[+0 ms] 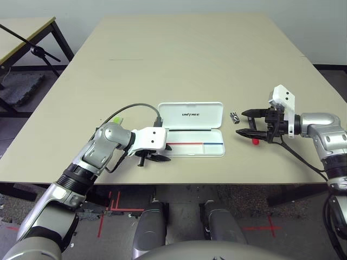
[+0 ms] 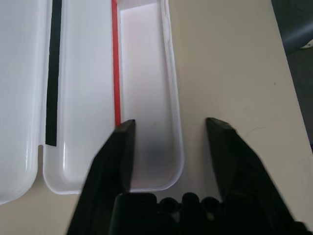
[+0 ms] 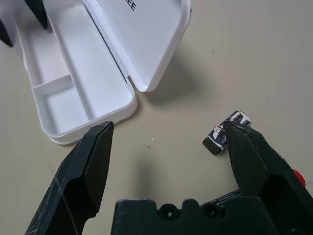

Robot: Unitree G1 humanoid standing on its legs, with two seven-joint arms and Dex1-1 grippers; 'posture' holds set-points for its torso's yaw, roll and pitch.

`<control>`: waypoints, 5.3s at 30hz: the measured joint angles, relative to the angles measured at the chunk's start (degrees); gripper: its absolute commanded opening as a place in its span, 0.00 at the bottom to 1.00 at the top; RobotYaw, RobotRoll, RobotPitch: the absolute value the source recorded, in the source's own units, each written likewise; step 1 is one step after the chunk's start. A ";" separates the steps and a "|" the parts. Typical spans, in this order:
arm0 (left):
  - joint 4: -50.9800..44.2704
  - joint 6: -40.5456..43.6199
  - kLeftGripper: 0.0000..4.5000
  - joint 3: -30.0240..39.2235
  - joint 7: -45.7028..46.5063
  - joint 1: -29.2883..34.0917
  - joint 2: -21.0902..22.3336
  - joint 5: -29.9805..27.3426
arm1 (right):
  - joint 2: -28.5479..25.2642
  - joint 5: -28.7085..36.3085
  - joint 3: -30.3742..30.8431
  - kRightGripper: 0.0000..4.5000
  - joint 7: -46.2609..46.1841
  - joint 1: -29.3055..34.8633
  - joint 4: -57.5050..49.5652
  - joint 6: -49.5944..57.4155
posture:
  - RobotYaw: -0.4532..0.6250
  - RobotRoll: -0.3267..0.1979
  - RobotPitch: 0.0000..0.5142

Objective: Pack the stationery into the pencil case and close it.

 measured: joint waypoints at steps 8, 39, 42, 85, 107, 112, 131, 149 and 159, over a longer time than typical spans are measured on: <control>-8.84 1.11 1.00 4.72 0.15 2.67 2.50 -4.58 | -0.65 0.07 -0.01 1.00 0.32 -0.02 -0.09 0.11 | 0.44 0.62 0.18; -21.64 6.07 1.00 16.97 4.62 2.41 5.31 -16.70 | 1.25 7.46 -11.74 1.00 -15.50 3.73 -11.73 8.87 | 0.42 0.62 0.22; -21.99 6.36 1.00 17.06 4.93 2.18 5.41 -16.76 | 5.69 6.83 -12.67 1.00 -26.52 3.81 -15.22 12.85 | 0.41 0.62 0.23; -16.06 1.32 1.00 12.79 4.21 -0.77 3.66 -15.51 | 25.53 -4.29 -12.16 1.00 -71.55 19.83 -44.29 38.17 | 0.39 0.62 0.21; -16.92 1.53 1.00 12.15 4.52 -0.63 3.57 -15.11 | 27.45 -4.21 -10.89 1.00 -70.28 11.88 -35.38 41.61 | 0.41 0.62 0.22; -18.26 2.98 1.00 12.13 4.69 -0.62 3.63 -15.16 | 27.55 -4.13 -11.30 1.00 -70.33 11.19 -35.48 44.32 | 0.42 0.62 0.22; -18.45 3.85 1.00 11.65 4.87 -0.64 3.58 -15.15 | 29.05 -4.31 -12.66 0.86 -72.83 12.60 -41.79 52.26 | 0.40 0.62 0.22; -18.30 3.33 1.00 11.64 4.99 -0.29 3.62 -15.03 | 23.29 -4.29 -14.67 0.12 -70.86 8.80 -35.26 50.44 | 0.42 0.62 0.22; -17.73 1.89 1.00 11.63 4.96 0.23 3.82 -14.56 | -4.98 -2.31 0.39 0.12 -37.44 6.07 -30.77 36.07 | 0.41 0.62 0.21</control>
